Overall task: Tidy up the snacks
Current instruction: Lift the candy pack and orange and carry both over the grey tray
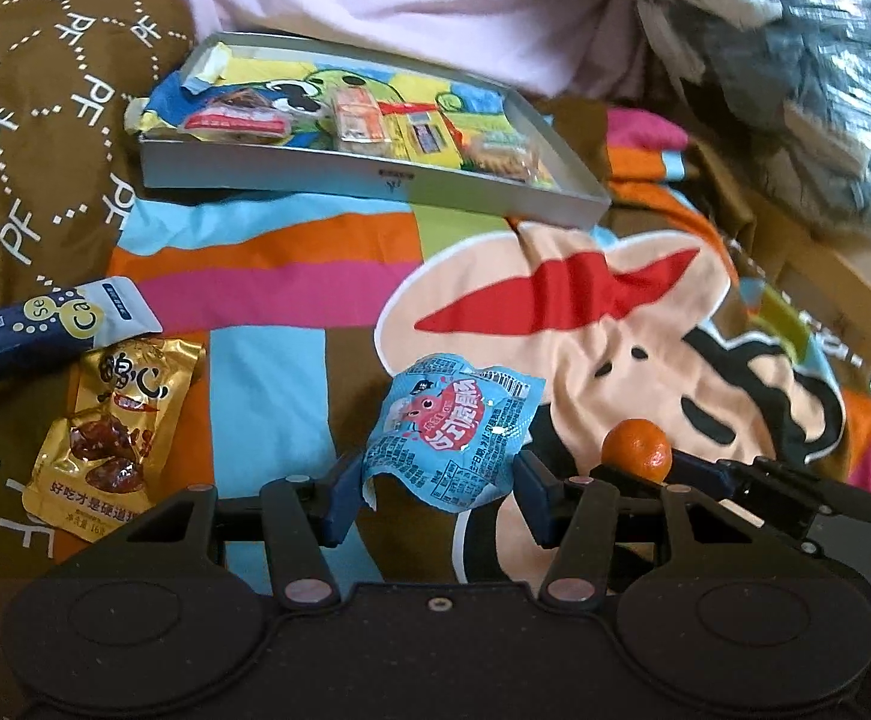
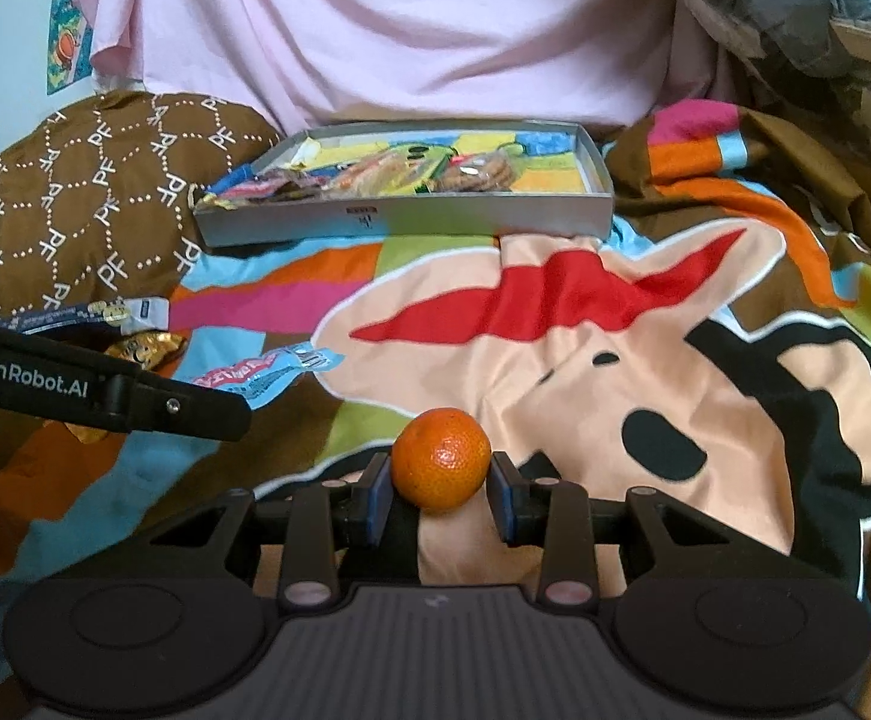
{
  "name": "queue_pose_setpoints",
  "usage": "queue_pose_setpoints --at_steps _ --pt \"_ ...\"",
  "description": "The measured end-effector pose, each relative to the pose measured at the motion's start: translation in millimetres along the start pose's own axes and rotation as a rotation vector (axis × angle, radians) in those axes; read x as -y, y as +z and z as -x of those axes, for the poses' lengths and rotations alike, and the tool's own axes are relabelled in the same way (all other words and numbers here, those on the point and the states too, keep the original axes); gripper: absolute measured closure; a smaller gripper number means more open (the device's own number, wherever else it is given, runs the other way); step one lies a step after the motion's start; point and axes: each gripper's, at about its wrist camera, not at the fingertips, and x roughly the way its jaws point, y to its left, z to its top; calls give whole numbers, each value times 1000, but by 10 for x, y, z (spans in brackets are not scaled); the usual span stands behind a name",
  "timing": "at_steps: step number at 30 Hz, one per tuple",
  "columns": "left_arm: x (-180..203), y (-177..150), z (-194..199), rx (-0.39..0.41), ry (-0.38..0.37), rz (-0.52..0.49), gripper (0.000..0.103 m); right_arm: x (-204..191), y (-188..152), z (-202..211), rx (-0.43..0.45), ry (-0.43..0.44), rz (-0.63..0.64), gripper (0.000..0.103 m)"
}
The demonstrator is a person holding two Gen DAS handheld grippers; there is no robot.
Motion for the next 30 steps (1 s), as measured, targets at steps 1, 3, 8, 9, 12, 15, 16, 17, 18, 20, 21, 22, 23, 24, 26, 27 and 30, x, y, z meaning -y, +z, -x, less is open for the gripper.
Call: queue_pose_setpoints --at_steps 1,3,8,9,12,15,16,17,18,20,21,22,23,24,26,27,30 --pt "-11 3 7 7 -5 10 48 -10 20 0 6 3 2 65" --pt "-28 17 21 20 -13 27 48 -33 47 -2 14 7 7 65" --pt "-75 39 70 66 -32 62 48 -90 110 -11 34 20 36 65" --pt "-82 46 80 76 -33 68 48 -101 123 -14 39 21 41 65" --pt "-109 68 106 98 -41 85 48 -117 156 -19 47 25 43 65" --pt "-130 84 122 113 -45 100 48 -131 179 -34 52 28 44 65" --pt "-137 89 129 118 -48 104 48 -135 186 -41 54 29 45 65" --pt "-145 91 138 124 -50 109 48 -140 191 -46 55 29 47 65" --pt "-152 96 146 130 -52 113 48 -148 199 -52 56 30 49 65" --pt "-164 110 160 142 -53 119 48 -154 210 -62 59 31 51 65" --pt "-171 118 172 151 -54 123 48 -159 216 -66 60 31 51 65" --pt "-176 125 184 159 -51 124 48 -163 223 -71 62 30 51 65" --pt "-181 136 199 171 -44 128 48 -167 229 -77 63 29 51 65" --pt "-184 146 219 187 -38 130 48 -172 235 -79 64 27 50 65" --pt "-190 176 265 218 -30 130 48 -171 248 -96 69 22 42 65" --pt "-194 202 285 235 -28 127 48 -169 257 -106 71 20 39 65" --pt "-207 309 321 285 -16 117 48 -178 321 -159 84 19 42 65"
